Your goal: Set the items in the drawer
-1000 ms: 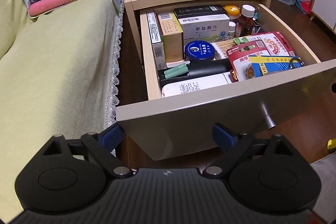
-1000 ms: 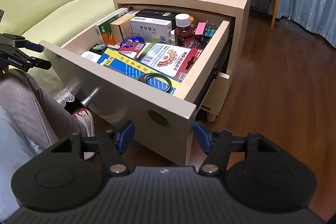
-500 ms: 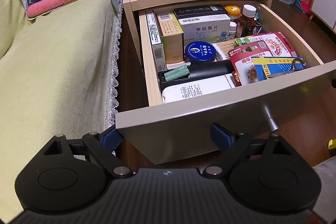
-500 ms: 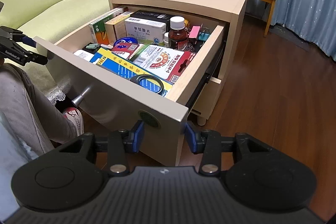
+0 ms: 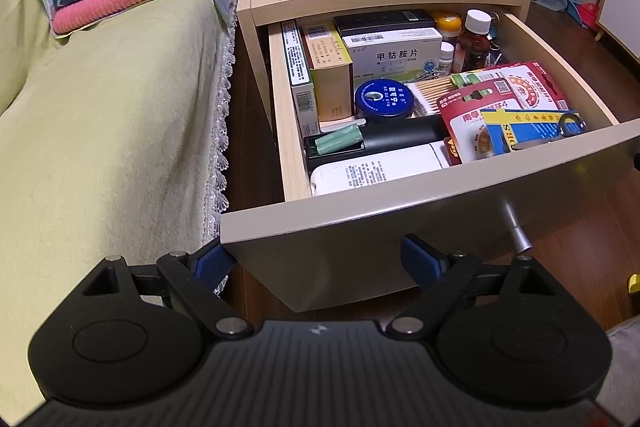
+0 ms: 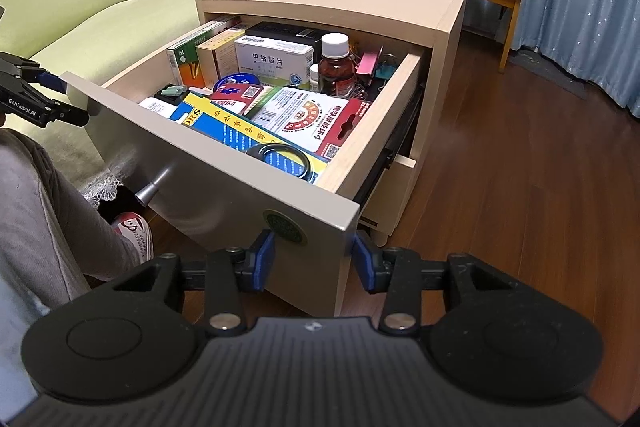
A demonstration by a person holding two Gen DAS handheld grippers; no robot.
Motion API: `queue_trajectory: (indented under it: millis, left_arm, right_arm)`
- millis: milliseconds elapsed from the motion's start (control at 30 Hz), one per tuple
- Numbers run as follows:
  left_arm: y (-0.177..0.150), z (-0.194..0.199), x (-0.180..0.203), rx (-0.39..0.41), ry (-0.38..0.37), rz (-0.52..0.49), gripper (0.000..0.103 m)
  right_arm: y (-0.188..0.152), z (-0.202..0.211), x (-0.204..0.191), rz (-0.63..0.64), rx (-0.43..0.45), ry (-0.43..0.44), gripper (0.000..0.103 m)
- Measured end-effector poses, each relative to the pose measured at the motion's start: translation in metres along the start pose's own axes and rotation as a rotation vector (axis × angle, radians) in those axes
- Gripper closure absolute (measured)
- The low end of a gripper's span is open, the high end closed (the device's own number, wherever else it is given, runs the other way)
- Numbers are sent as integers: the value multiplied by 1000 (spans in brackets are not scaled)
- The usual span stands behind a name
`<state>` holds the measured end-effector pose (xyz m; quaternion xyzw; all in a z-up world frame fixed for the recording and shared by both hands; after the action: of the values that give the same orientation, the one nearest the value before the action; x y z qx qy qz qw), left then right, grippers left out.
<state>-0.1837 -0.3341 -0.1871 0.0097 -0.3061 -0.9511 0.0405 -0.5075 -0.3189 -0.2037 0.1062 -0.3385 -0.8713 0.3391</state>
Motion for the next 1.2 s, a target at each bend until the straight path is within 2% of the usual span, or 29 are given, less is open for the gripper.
queue_trajectory:
  millis: [1200]
  left_arm:
    - [-3, 3, -4, 6, 6, 31, 14]
  right_arm:
    - [4, -1, 7, 1, 21, -20, 64]
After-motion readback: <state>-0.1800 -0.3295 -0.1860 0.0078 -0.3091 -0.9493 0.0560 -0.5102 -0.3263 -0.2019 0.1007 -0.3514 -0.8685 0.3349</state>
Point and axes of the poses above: each gripper's, at about its wrist camera, not at the fingertips, and z roughly against the way its jaws point, x to its right, y to its top, the point moved 6 cm from there along -z, roughly the way its jaws point, and after that the axes turned 11 degrees about z, right-handed, at the moved point
